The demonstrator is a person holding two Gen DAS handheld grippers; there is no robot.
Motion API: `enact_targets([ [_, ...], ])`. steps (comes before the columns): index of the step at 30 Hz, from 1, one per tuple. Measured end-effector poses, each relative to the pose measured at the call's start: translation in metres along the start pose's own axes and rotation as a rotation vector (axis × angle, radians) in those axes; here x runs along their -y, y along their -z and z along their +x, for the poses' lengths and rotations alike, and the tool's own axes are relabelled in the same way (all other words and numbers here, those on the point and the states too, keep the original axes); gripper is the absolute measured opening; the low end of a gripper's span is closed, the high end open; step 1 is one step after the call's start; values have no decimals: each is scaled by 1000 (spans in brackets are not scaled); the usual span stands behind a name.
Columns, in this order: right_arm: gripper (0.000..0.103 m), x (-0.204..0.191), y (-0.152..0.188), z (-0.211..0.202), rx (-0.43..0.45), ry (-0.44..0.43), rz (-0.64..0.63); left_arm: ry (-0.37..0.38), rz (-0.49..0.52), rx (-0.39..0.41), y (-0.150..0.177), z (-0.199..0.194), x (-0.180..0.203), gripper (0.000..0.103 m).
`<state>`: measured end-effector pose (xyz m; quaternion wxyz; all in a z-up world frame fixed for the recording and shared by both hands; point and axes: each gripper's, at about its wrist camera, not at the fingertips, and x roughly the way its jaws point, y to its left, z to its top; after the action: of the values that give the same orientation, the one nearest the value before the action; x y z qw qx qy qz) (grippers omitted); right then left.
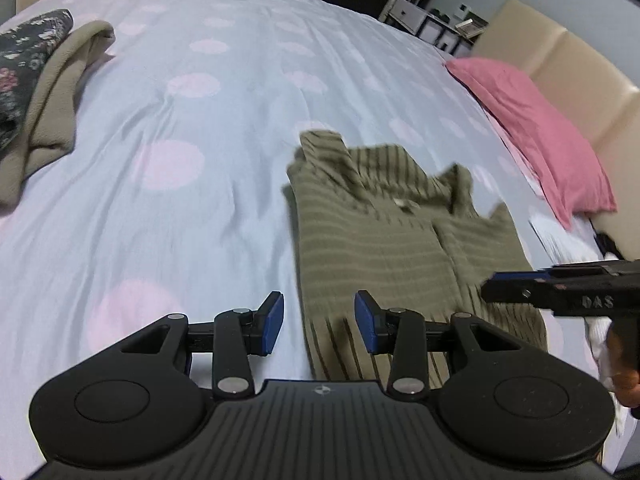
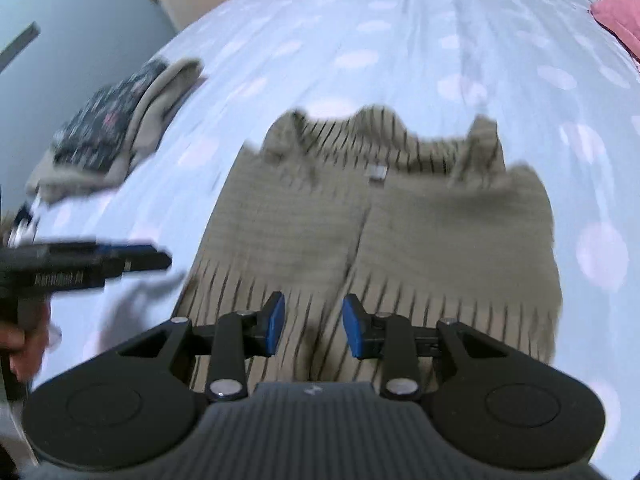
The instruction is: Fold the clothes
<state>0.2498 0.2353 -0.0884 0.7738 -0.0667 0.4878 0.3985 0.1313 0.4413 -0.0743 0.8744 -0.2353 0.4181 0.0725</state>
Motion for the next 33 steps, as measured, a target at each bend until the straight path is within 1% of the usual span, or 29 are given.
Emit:
enact_targets([
  [3, 36, 11, -25, 28, 1, 3, 28, 0, -2, 3, -12, 17, -6, 36],
  [7, 35, 24, -40, 56, -24, -11, 79, 15, 0, -5, -19, 35, -9, 36],
  [11, 36, 33, -39, 72, -47, -5, 94, 12, -6, -7, -19, 48, -13, 36],
  [13, 36, 38, -36, 75, -46, 6, 94, 30, -21, -3, -18, 52, -16, 36],
  [14, 36, 39, -36, 76, -40, -12, 107, 37, -27, 1, -18, 53, -16, 33],
  [15, 36, 41, -36, 76, -34, -30, 119, 47, -30, 8, -18, 53, -16, 19],
  [16, 34, 42, -35, 76, -28, -48, 131, 58, -33, 16, -19, 52, -15, 10],
  [17, 30, 43, -35, 77, -20, -65, 139, 51, -22, 27, -21, 50, -11, 4],
  [18, 14, 39, -35, 74, -5, -76, 120, 44, -11, 38, -24, 47, -8, 1],
  [19, 2, 34, -36, 71, 12, -86, 93, 40, 9, 47, -28, 44, -4, 0],
  [20, 2, 30, -36, 68, 29, -94, 69, 35, 38, 61, -34, 38, 2, 0],
  [23, 2, 22, -43, 58, 81, -69, 35, 8, 85, 74, -53, 29, 13, 0],
  [25, 2, 17, -47, 51, 114, -51, 14, -19, 103, 62, -60, 33, 19, 0],
  [29, 1, 19, -50, 58, 90, 6, 19, -77, 132, 10, -58, 55, 26, 0],
  [31, 1, 20, -48, 64, 82, 28, 15, -97, 119, 12, -56, 59, 24, 2],
  [32, 1, 21, -47, 67, 77, 40, 15, -106, 111, 18, -55, 59, 23, 6],
  [33, 2, 21, -46, 70, 69, 57, 20, -116, 103, 24, -54, 59, 22, 17],
])
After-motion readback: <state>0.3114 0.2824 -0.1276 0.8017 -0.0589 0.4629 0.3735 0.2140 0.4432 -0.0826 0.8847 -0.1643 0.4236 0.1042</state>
